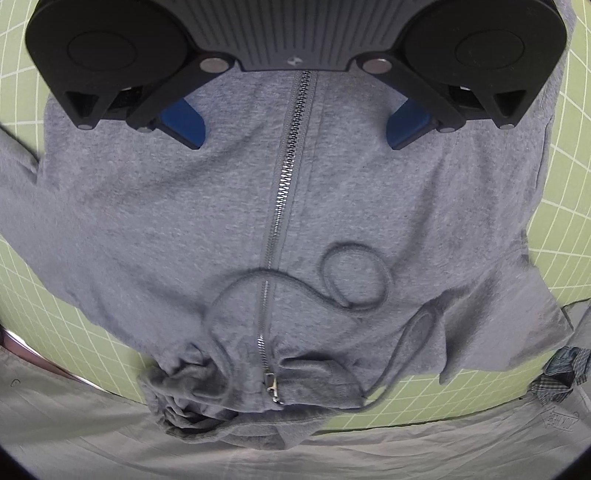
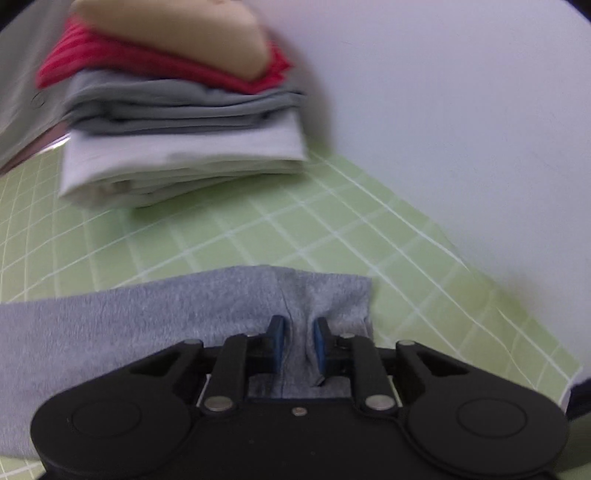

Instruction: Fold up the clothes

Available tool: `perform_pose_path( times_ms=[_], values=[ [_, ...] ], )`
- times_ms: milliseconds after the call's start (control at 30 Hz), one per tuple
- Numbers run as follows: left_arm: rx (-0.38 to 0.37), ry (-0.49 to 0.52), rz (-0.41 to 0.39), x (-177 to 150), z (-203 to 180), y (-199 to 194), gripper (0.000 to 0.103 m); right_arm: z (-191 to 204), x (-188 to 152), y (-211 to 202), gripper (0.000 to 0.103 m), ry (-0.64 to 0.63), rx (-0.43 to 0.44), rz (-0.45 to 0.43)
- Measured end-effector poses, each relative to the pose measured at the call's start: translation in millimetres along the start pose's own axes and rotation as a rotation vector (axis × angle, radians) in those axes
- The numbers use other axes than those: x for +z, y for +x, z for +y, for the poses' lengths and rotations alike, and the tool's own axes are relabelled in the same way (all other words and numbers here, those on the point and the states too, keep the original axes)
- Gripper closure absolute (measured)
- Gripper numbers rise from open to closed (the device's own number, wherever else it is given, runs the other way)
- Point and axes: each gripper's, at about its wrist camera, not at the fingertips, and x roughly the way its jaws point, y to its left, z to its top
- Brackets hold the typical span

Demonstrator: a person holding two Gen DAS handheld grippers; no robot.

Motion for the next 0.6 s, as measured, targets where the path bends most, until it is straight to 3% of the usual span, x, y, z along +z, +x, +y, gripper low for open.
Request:
perform_pose_path(
  times_ms=[100,167,300,367,600],
  values=[
    [0.0,-0.001,-0.005,-0.8,0.8,-0.5,0.0,-2.1,-0.7,-1.0,0.075,-0.003,-0.02,0.007],
    [-0.001,0.003,-0.002,-0.6,1.3,-0.6,0.0,-3.5,-0.7,-1.9,0.053,0.011,-0.049,0.017],
    [-0.005,0.014,0.01,0.0,1.6,-1.1,0.0,-0.4,3.7,-16.3,0.047,0.029,-0.061,0.06],
    [-0.013,0.019,0.009,-1.6,1.2,-6.7,0.0,10.5,4.5,-37.1,0.027,0.003,-0.032,0.04],
    [-0.045,-0.018,-0.072,-24.7,19.0,-52.1,0.0,58.7,-7.5,-110.5,0.024,-0.109,0.075,-0.033]
  ],
)
